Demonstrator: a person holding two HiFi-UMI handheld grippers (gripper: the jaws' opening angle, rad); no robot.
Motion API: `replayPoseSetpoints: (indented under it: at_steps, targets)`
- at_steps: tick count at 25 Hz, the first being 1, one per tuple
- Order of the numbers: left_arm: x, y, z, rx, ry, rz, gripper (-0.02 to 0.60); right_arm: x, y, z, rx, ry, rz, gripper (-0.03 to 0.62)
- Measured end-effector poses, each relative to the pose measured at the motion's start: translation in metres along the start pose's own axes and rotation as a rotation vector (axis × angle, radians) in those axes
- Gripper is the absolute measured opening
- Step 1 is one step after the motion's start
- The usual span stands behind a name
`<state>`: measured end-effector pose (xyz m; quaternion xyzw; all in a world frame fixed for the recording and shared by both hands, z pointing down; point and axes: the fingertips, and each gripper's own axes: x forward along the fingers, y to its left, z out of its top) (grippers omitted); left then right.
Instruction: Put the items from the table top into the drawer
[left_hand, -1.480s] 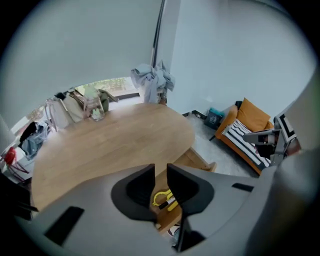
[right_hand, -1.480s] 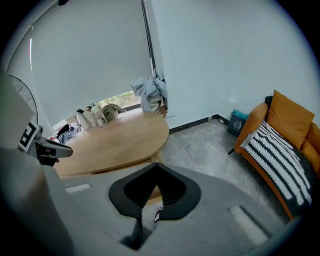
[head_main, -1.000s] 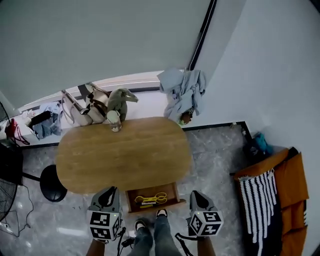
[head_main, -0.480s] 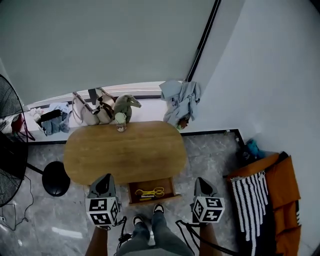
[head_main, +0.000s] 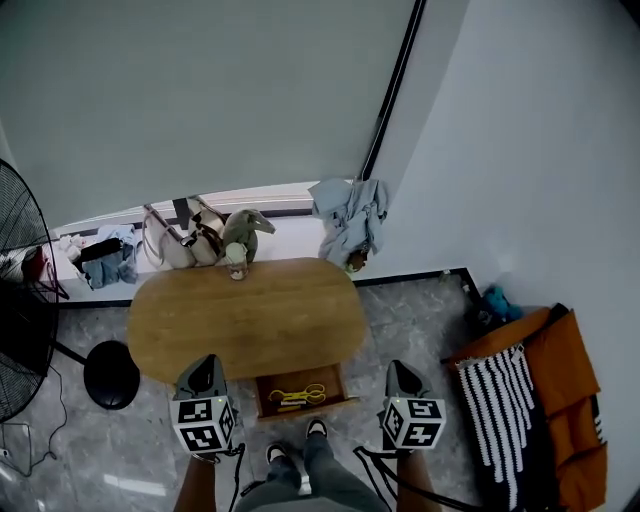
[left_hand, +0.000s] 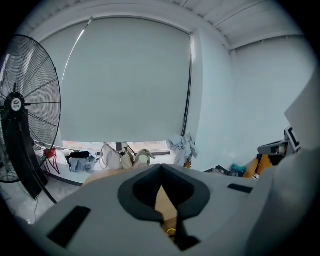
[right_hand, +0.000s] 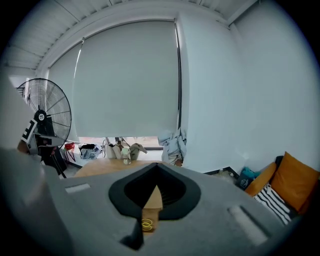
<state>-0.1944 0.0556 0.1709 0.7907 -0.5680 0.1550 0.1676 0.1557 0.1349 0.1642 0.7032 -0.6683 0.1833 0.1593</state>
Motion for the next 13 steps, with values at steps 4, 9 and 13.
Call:
replayPoseSetpoints:
  at_steps: [4, 9, 13]
  targets:
    - [-0.002, -0.004, 0.006, 0.005, -0.012, -0.008, 0.003, -0.005, -0.002, 0.004, 0.026, -0.011, 0.006, 0.005]
    - [-0.001, -0.012, 0.008, 0.009, -0.014, -0.020, 0.003, -0.008, -0.006, 0.007, 0.026, -0.011, 0.001, 0.005]
    - [-0.003, -0.014, 0.008, 0.015, -0.011, -0.029, 0.003, -0.011, -0.006, 0.006, 0.023, 0.002, -0.004, 0.005]
